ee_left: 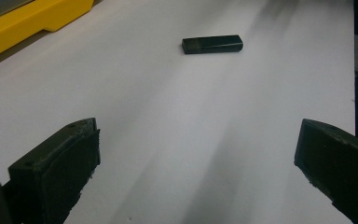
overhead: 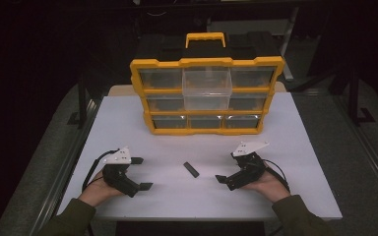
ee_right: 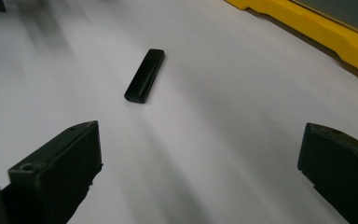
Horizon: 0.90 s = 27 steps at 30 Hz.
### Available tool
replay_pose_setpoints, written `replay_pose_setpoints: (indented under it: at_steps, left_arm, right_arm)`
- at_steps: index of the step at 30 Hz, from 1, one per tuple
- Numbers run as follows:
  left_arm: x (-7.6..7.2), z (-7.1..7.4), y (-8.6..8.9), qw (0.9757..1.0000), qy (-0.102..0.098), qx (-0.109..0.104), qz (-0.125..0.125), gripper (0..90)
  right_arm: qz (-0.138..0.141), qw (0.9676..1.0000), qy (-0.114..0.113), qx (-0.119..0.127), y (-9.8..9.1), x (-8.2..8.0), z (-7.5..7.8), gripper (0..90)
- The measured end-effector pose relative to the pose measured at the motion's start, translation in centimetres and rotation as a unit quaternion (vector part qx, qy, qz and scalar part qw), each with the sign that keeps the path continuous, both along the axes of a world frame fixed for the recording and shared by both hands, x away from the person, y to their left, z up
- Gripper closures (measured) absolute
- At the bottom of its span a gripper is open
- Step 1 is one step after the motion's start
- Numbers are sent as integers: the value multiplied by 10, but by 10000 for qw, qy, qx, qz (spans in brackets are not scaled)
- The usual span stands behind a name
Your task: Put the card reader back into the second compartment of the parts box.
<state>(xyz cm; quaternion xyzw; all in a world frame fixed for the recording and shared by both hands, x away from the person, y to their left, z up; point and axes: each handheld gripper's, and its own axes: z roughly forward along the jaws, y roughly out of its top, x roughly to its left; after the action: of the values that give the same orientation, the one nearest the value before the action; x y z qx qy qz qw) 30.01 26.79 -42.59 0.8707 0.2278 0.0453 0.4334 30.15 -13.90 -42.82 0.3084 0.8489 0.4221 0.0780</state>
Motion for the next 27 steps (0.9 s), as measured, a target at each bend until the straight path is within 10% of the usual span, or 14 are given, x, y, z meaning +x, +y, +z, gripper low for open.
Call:
replay_pose_setpoints:
  at_steps: [27]
  left_arm:
    - [0, -1, -1, 10000, 26, -1, -13, 0]
  right_arm:
    - [56, 9998, 85, 156, 8, 5, 5, 0]
